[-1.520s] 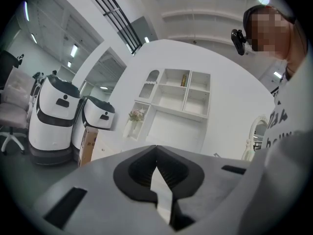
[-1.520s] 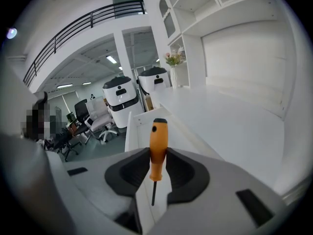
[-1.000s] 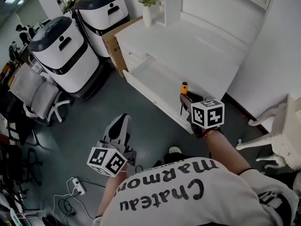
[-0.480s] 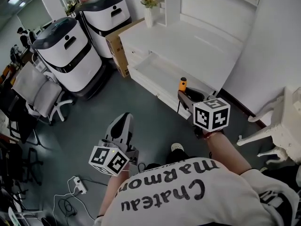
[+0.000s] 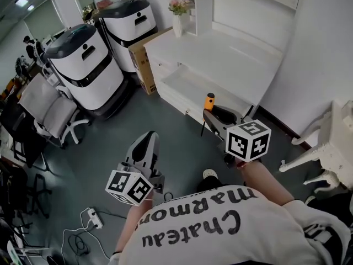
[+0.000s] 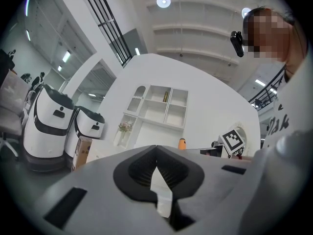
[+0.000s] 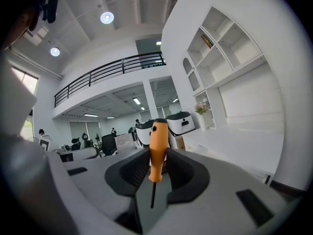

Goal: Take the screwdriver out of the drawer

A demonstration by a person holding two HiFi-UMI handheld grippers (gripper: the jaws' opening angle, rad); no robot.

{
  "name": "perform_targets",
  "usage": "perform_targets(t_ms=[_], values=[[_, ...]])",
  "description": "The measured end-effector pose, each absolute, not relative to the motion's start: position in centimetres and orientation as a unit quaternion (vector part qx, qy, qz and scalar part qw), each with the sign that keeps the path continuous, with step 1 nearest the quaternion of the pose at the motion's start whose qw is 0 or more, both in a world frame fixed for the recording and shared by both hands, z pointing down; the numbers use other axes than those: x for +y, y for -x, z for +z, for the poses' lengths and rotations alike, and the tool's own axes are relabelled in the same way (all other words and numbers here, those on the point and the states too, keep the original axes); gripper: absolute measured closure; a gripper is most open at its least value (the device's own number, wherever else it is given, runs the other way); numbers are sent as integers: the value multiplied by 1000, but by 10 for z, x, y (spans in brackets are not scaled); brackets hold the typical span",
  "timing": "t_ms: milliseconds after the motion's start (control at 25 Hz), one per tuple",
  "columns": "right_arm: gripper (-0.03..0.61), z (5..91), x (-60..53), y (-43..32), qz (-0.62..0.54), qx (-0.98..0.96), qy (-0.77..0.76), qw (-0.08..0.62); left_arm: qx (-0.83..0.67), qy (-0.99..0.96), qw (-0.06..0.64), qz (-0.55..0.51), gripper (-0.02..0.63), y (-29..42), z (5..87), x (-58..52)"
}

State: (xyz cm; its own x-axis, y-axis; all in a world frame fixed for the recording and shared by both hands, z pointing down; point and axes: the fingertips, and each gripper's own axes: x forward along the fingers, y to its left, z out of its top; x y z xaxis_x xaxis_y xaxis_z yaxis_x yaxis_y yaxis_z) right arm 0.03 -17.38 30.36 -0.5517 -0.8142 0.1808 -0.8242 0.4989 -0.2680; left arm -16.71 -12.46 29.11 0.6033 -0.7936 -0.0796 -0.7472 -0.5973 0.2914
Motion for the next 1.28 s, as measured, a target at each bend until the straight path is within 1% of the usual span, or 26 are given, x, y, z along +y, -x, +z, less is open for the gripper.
perform_targets(t_ms=[320,1280], values=[[462,294,-146,10,158,-870,-467,-13,-421,-895,114,-98,591,166,293,-104],[462,329,-126,-2,177,-857,-484,25,-408,-899,124,-96,591,156,303,-89]])
